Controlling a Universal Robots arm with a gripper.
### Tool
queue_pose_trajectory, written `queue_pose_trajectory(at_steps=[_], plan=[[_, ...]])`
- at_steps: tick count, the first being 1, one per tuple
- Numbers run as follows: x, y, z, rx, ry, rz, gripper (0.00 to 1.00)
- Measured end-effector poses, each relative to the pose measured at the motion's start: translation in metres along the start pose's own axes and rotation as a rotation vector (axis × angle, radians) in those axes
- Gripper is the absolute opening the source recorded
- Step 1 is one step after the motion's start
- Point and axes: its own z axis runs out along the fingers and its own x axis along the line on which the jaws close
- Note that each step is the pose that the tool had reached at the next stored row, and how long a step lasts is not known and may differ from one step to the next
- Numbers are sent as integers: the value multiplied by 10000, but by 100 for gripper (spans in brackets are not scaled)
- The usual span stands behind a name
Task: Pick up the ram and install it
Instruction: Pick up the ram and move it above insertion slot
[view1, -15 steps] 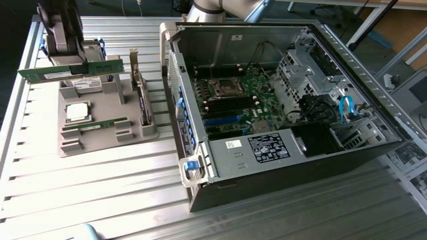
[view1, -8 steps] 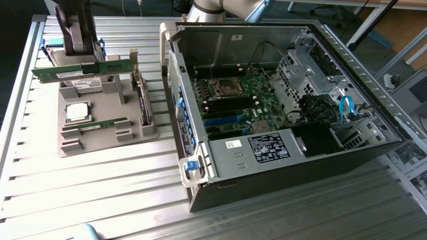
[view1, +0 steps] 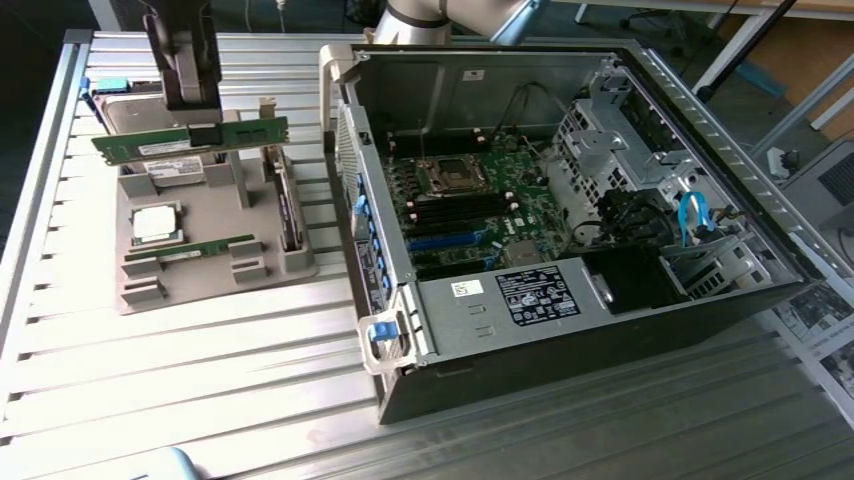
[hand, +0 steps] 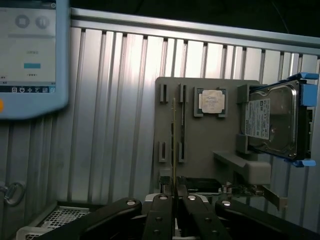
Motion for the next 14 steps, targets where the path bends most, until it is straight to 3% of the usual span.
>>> queue_pose_trajectory(at_steps=[14], plan=[[21, -224, -10, -1, 11, 1, 13]])
